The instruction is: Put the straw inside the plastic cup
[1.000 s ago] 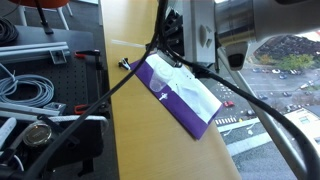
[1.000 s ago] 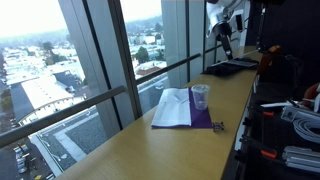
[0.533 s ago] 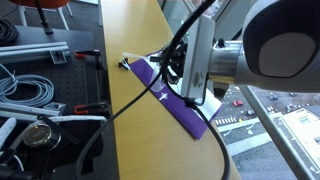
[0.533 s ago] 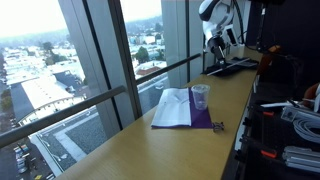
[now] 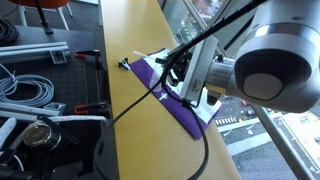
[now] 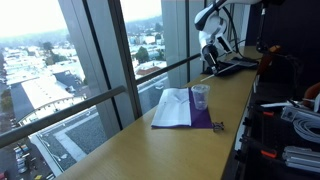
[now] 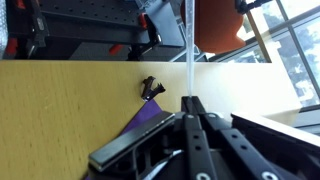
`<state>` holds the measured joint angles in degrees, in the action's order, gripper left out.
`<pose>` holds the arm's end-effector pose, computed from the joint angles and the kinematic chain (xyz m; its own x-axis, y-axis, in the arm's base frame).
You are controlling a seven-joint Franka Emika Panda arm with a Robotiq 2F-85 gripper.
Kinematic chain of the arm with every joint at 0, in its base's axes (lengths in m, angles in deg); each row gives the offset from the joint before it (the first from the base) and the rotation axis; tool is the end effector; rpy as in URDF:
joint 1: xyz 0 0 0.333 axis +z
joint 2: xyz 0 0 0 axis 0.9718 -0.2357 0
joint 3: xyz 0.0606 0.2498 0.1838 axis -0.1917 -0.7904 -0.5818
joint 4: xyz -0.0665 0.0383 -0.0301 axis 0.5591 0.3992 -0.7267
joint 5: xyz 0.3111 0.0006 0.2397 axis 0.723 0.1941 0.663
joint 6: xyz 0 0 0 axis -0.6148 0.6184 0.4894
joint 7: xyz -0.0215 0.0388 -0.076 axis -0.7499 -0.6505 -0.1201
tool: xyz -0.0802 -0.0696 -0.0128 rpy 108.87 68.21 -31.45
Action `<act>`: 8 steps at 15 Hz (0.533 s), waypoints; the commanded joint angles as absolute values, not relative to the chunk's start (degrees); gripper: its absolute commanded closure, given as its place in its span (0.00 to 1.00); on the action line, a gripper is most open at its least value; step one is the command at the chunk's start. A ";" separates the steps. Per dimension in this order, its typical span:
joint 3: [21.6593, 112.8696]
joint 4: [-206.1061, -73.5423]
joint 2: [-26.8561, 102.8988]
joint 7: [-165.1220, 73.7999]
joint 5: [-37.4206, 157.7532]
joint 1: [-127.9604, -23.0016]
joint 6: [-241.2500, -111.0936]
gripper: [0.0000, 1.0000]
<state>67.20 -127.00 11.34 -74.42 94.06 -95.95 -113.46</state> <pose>0.6027 -0.1812 0.2466 0.8390 0.1659 -0.5183 -0.2717 -0.6975 -0.6631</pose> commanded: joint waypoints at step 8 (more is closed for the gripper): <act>65.94 -123.82 6.63 -64.63 98.55 -97.23 -109.89 1.00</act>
<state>66.60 -125.92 7.81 -67.37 96.79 -95.99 -112.42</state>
